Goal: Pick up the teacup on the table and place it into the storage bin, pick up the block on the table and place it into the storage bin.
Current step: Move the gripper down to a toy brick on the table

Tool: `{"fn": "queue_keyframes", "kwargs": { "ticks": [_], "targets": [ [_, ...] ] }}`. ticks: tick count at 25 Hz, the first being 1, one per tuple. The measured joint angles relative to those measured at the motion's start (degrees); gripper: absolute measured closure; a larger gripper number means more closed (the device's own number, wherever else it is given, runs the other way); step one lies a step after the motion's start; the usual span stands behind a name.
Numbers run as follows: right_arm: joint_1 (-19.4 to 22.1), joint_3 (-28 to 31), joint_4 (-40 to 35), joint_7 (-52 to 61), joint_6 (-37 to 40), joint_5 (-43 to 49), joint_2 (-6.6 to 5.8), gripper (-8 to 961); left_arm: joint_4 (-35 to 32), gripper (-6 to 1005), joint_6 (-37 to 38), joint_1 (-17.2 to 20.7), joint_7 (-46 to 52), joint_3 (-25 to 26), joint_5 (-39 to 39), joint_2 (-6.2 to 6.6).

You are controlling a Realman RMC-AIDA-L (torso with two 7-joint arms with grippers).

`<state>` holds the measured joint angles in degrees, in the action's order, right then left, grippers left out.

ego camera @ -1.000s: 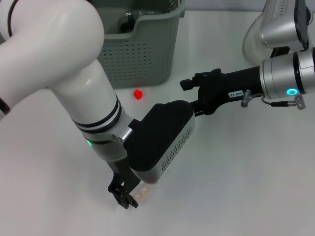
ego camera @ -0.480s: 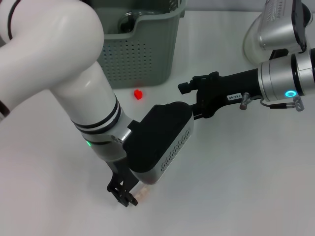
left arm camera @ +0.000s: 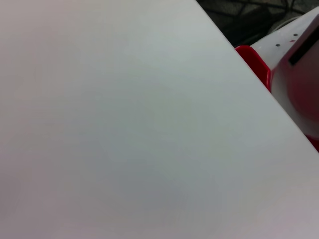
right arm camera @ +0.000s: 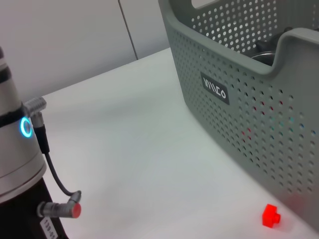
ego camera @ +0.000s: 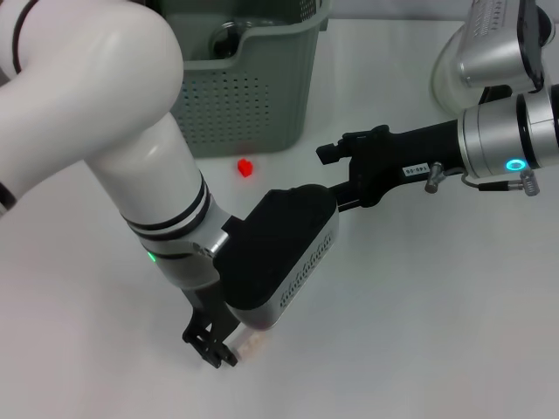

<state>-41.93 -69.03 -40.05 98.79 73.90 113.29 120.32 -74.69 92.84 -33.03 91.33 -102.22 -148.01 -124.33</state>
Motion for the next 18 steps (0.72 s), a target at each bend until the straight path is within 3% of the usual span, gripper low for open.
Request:
{"fn": "queue_keyframes", "kwargs": {
  "ticks": [18],
  "targets": [
    [0.2,0.1,0.0,-0.2,-0.4,-0.1,0.0,12,-0.6,443,0.8,0.1,0.2,-0.2,0.6,-0.13]
  ]
}}
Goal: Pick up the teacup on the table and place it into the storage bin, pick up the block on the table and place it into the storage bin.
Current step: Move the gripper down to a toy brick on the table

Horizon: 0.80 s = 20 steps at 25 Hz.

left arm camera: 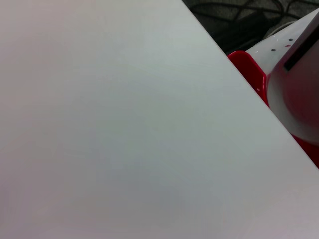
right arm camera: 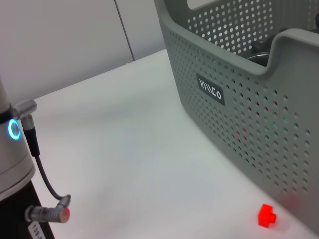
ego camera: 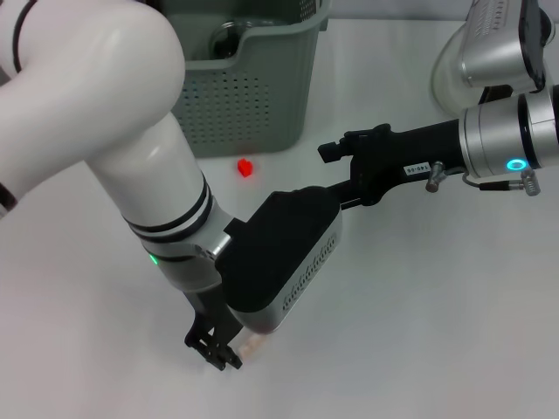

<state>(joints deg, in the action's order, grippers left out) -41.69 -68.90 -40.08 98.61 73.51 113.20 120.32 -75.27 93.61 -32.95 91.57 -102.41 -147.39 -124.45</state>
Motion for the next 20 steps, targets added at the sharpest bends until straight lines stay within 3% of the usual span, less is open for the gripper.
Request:
{"fn": "queue_keyframes", "kwargs": {
  "ticks": [20],
  "targets": [
    [0.2,0.0,0.0,0.0,0.0,-0.1,0.0,12,0.4,528,-0.4,0.0,0.0,-0.6,0.0,-0.09]
  ]
}}
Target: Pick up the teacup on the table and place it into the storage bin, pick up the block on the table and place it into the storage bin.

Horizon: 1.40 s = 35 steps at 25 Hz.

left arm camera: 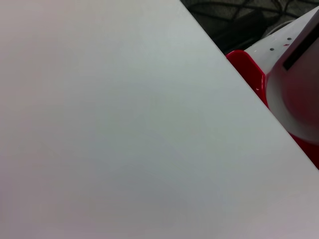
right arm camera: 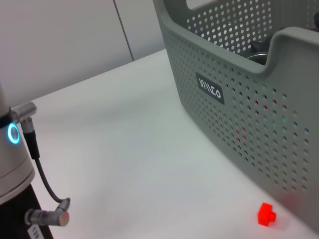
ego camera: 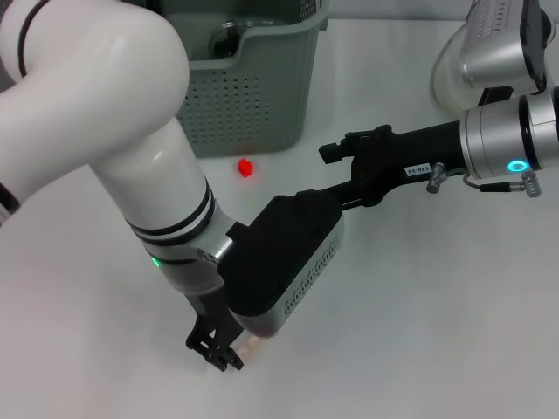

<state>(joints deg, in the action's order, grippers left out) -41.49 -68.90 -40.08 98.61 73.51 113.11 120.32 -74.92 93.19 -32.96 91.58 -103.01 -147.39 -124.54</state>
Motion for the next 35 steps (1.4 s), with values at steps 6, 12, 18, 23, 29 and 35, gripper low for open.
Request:
{"fn": "queue_keyframes", "kwargs": {
  "ticks": [6,12,18,23,29,35],
  "targets": [
    [0.0,0.0,0.0,0.0,0.0,0.0,0.0,12,0.2,541,-0.5,0.0,0.0,-0.1,0.0,0.0],
    [0.0,0.0,0.0,0.0,0.0,0.0,0.0,12,0.3,553,-0.7,0.0,0.1,-0.7,0.0,0.0],
    [0.1,0.0,0.0,0.0,-0.1,0.0,0.0,13,0.0,566,-0.8,0.3,0.1,-0.7,0.0,0.0],
    [0.1,0.0,0.0,0.0,-0.1,0.0,0.01,13,0.0,577,-0.5,0.3,0.1,-0.4,-0.1,0.0],
    [0.1,0.0,0.0,-0.1,-0.1,0.0,0.01,13,-6.6,585,7.2,0.6,0.4,7.2,1.6,0.0],
    [0.3,0.6,-0.1,-0.3,0.5,0.0,-0.11,13,-12.4,584,21.4,-5.1,4.9,41.8,12.2,0.55]
  ]
}}
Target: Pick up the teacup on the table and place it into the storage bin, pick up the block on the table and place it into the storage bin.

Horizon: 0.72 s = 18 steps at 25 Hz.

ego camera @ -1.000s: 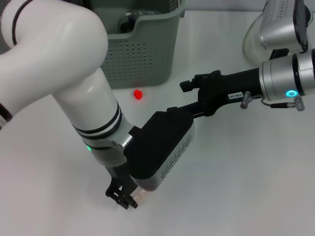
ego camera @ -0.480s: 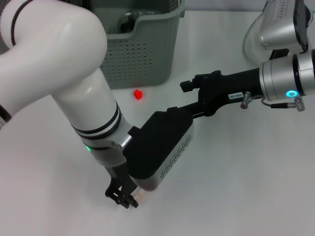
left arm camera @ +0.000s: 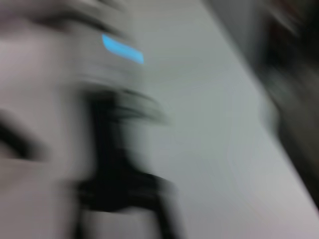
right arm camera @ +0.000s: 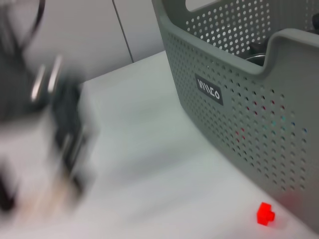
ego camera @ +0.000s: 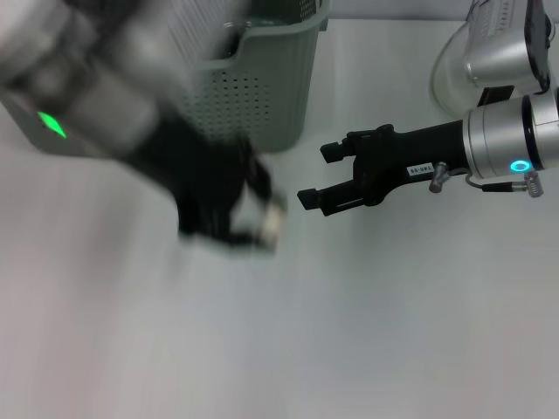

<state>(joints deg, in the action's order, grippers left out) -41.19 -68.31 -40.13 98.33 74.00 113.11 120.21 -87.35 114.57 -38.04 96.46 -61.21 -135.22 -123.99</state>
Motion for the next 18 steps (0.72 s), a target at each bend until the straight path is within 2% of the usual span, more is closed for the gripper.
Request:
{"fn": "queue_keyframes", "kwargs": {
  "ticks": [3,4,6,7,11,14,15,18],
  "targets": [
    [0.2,0.0,0.0,-0.2,0.2,0.0,-0.04,13,0.9,584,-0.4,-3.1,5.0,14.2,2.7,0.93],
    [0.3,0.0,0.0,-0.4,0.5,0.0,-0.05,13,1.5,584,-2.3,-4.1,7.4,18.4,3.0,1.76],
    [0.4,0.0,0.0,-0.8,0.7,0.0,-0.09,13,3.8,584,-7.4,-5.2,12.3,22.1,2.9,3.68],
    [0.4,0.0,0.0,-1.0,0.9,0.0,-0.11,13,4.9,583,-10.0,-5.3,14.2,22.5,2.9,4.62],
    [0.4,-0.3,0.0,-1.6,1.4,0.2,-0.17,13,13.9,583,-26.5,-5.7,24.1,20.7,0.2,10.06],
    [0.4,-0.4,0.1,-2.0,1.6,0.3,-0.16,13,22.1,584,-35.7,-6.6,28.9,19.3,-2.7,13.06],
    [0.4,-0.4,0.2,-2.1,1.9,0.3,-0.15,13,24.8,585,-37.5,-7.0,29.9,19.3,-3.4,13.73],
    [0.5,-0.4,0.5,-2.2,2.2,0.4,-0.15,13,29.7,552,-42.1,-7.5,31.1,19.5,-4.2,14.51]
  ]
}}
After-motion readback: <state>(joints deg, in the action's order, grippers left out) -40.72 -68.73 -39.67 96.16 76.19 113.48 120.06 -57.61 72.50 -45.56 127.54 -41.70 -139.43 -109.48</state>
